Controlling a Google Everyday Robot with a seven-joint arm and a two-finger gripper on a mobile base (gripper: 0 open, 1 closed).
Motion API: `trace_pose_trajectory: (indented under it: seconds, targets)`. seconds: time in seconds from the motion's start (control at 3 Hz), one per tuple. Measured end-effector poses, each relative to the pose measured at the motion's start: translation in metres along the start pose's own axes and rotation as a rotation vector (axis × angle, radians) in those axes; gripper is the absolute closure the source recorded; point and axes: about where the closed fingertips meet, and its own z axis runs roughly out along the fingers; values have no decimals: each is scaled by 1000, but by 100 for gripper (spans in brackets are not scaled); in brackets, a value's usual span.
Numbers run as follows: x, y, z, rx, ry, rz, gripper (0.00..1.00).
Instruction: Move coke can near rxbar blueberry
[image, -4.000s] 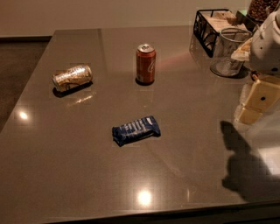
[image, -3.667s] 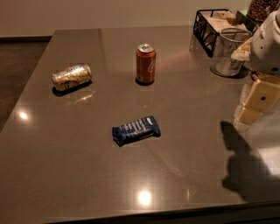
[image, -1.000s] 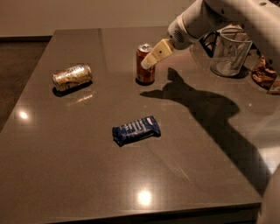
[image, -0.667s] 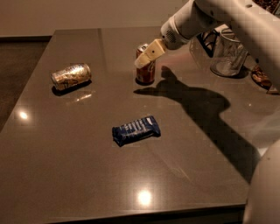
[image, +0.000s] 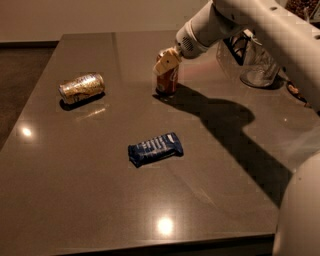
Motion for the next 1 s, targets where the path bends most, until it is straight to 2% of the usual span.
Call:
trace_pose_trajectory:
  seconds: [0.33,0.67,1.0]
  targets:
    - [0,16,-9,-16,-18,-15,62]
    - [-3,52,-23,-55,-49,-62,86]
    - [1,90,-30,-100,-49,-115,100]
